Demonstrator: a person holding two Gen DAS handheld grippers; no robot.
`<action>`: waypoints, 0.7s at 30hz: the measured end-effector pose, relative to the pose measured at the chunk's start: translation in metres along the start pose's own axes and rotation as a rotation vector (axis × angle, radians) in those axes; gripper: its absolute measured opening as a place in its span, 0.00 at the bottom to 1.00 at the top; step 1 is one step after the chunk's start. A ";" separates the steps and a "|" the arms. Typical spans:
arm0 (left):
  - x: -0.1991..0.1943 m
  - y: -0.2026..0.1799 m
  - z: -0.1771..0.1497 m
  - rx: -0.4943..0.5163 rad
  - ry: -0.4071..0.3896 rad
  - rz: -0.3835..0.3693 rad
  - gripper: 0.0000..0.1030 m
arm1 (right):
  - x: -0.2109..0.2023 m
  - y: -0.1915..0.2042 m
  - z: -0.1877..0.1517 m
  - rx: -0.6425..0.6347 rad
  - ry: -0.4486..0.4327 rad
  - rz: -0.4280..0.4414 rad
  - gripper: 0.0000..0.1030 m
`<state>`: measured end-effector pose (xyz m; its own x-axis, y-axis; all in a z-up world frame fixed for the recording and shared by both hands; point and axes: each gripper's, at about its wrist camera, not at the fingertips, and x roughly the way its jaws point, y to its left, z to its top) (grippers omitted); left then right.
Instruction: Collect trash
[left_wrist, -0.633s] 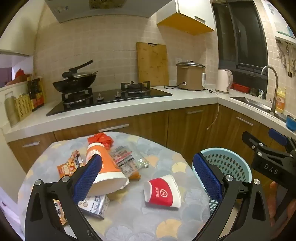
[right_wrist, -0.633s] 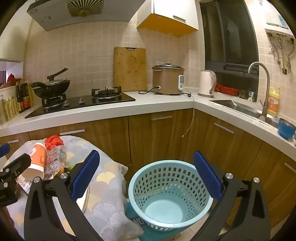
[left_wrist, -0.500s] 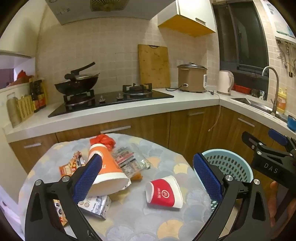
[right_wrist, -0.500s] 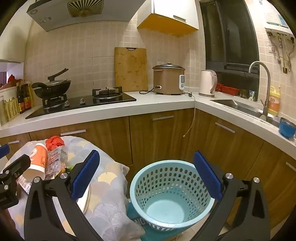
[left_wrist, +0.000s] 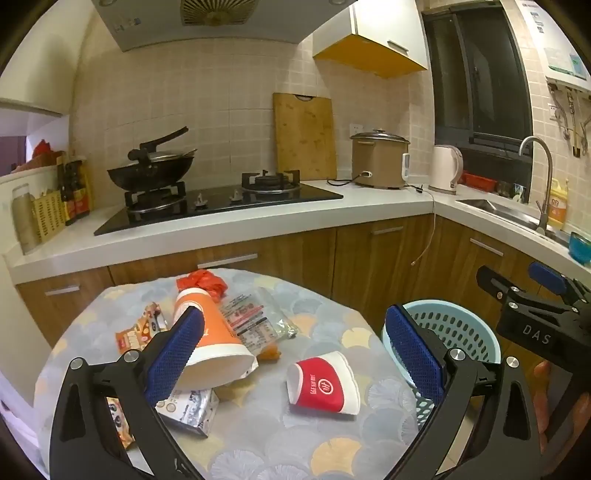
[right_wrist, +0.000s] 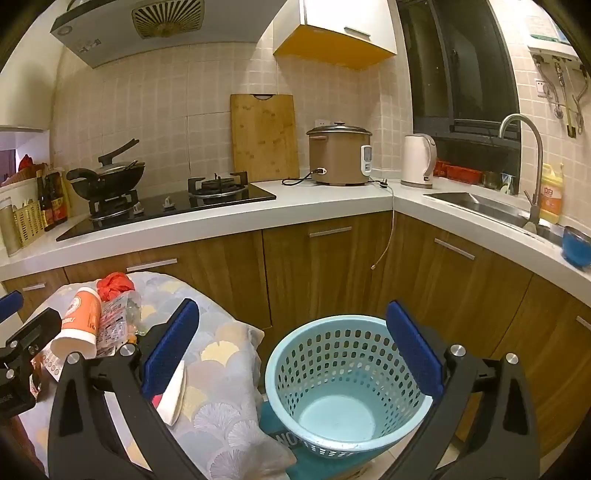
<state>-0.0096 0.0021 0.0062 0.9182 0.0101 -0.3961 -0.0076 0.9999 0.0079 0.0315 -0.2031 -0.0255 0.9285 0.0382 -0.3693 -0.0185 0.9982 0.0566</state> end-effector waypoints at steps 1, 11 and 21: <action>0.000 0.001 0.000 -0.003 -0.002 -0.001 0.93 | 0.000 -0.001 -0.001 0.001 0.000 0.001 0.93; -0.002 -0.002 -0.002 -0.010 -0.014 -0.002 0.92 | 0.002 0.000 -0.004 0.015 0.005 0.003 0.93; 0.008 -0.008 0.005 -0.015 -0.011 -0.025 0.90 | -0.002 -0.005 0.000 0.016 0.001 0.006 0.93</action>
<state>0.0004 -0.0056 0.0077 0.9224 -0.0152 -0.3858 0.0099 0.9998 -0.0157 0.0301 -0.2086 -0.0249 0.9281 0.0445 -0.3696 -0.0184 0.9971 0.0737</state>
